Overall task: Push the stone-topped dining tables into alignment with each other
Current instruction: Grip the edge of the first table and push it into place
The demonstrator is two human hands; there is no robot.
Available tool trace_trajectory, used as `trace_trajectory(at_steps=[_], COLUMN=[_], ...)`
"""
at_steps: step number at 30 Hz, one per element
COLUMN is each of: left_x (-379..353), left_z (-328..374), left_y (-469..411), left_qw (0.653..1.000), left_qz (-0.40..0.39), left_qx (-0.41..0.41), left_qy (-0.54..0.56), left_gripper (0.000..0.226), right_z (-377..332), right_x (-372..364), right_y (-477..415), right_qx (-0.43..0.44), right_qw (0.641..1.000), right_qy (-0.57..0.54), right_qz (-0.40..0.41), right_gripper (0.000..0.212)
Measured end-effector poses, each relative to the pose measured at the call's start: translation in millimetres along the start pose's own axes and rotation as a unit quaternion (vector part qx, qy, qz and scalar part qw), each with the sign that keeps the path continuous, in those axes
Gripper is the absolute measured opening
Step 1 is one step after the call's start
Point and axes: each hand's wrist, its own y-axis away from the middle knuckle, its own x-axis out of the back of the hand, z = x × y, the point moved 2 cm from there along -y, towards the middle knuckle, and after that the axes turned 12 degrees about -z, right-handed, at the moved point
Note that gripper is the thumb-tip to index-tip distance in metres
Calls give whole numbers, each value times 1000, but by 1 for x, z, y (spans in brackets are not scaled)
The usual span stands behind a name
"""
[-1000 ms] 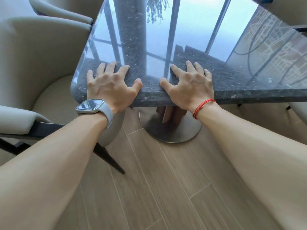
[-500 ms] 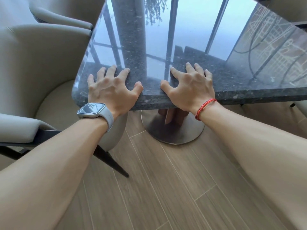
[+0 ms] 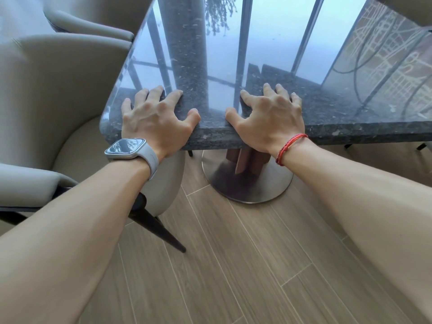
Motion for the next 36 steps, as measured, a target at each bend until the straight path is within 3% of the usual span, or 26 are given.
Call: trace_trajectory(at_steps=[36], left_x=[4], left_z=[-48], left_y=[-46], left_qw=[999], left_qz=[-4], left_qx=[-27], left_qy=[19], left_gripper=[69], right_z=[-43], right_x=[-13], right_y=[-32], right_qx=[-14], right_qw=[1000], right_qy=[19], right_qz=[19], right_gripper=[62])
